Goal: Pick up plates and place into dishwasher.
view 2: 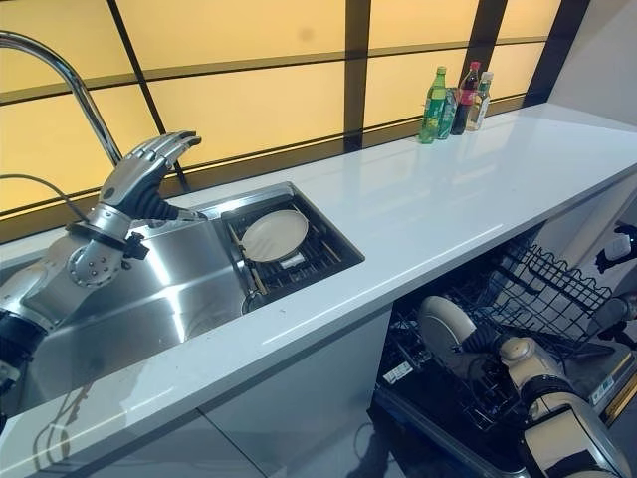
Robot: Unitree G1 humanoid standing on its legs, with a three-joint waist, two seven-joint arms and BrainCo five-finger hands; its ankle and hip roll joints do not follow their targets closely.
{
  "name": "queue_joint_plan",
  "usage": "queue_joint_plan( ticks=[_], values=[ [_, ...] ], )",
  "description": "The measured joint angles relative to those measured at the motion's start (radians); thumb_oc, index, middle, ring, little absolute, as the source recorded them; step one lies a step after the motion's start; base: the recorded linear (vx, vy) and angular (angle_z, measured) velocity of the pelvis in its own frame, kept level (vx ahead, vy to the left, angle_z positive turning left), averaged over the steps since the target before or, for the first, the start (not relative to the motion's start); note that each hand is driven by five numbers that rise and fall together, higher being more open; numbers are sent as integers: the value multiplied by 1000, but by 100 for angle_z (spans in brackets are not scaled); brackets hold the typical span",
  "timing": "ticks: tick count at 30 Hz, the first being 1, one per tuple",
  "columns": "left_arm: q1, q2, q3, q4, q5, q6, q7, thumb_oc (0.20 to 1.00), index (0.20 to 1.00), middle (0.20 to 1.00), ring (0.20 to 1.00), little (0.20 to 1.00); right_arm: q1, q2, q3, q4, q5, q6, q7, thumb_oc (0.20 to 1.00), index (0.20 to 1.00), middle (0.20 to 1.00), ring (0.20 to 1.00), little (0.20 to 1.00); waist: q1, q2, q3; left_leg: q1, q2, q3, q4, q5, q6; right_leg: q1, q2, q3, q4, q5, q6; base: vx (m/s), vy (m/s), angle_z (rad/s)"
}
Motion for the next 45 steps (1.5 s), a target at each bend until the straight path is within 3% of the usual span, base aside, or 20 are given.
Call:
queue_joint_plan(
  ticks=[1,2,3,8,13,19,23,26,31,35,38,45],
  values=[
    [0,0,0,-8,-1,3,-7,1000,1000,1000,1000,1000,0,2,-2,2,0,7,0,200,200,200,200,200,1,3,-2,0,1,-1,0,0,0,0,0,-4,0,0,-1,2,4,4],
    [0,0,0,-14,-3,5,-15,1000,1000,1000,1000,1000,0,4,-3,2,0,17,-1,369,369,369,369,369,1,7,-4,0,1,-1,0,0,0,1,1,-6,0,-1,-2,18,9,4],
    [0,-1,0,-21,-3,10,-20,1000,1000,1000,1000,1000,0,4,-3,5,-1,20,-1,1000,1000,1000,1000,1000,1,10,-6,-1,1,-1,0,0,0,1,1,-6,0,-2,-3,35,15,3],
    [0,-1,0,-33,-2,26,-46,1000,1000,1000,1000,1000,49,46,-5,20,-23,34,-44,1000,1000,1000,1000,1000,-2,20,-6,0,1,-2,0,0,0,3,0,-7,0,-3,-5,37,11,2],
    [0,-1,-1,-25,-2,25,-48,1000,1000,1000,1000,1000,81,35,-5,-37,-31,29,-115,1000,1000,1000,1000,1000,-5,28,2,0,1,0,0,0,0,1,-1,-4,0,-2,-3,-5,5,-1],
    [4,-1,0,-23,7,30,-46,1000,1000,1000,1000,1000,128,-45,-57,-291,-33,59,-210,1000,1000,1000,1000,1000,-15,39,41,0,-2,5,0,0,0,-5,0,11,0,0,0,8,26,-6],
    [52,2,31,-21,29,45,-41,1000,1000,1000,1000,1000,231,-116,-175,-599,-30,119,-288,1000,1000,1000,1000,1000,-44,28,67,3,-4,24,0,-2,1,-9,0,30,0,1,2,18,40,-9],
    [64,3,43,-2,43,66,-45,1000,1000,1000,1000,1000,272,-120,-261,-681,-31,119,-358,1000,1000,1000,1000,1000,-63,10,94,9,-6,35,0,-5,4,-9,-1,47,0,4,6,34,38,-13],
    [143,-1,127,10,43,89,-65,1000,1000,1000,1000,1000,379,-120,-381,-864,-47,49,-471,1000,1000,1000,1000,1000,-113,8,120,21,-11,57,0,-14,7,-8,-2,71,0,6,9,18,43,-15],
    [170,-12,168,60,41,104,-70,1000,1000,1000,1000,1000,435,-120,-438,-995,-74,-90,-576,1000,1000,1000,1000,1000,-152,11,138,20,-10,68,0,-15,8,-15,-2,82,0,7,11,-14,58,-10],
    [171,-45,174,108,31,110,-73,1000,1000,1000,1000,1000,435,-120,-447,-1037,-83,-161,-597,1000,1000,1000,1000,1000,-163,14,143,14,-6,84,0,-15,8,-29,0,97,0,11,16,-10,55,-16],
    [171,-111,190,148,-7,137,-60,1000,1000,1000,1000,1000,444,-120,-447,-1087,-96,-202,-596,1000,1000,1000,1000,1000,-173,9,173,-19,-8,93,0,-15,7,-70,-1,109,0,19,28,-65,18,-9]
  ],
)
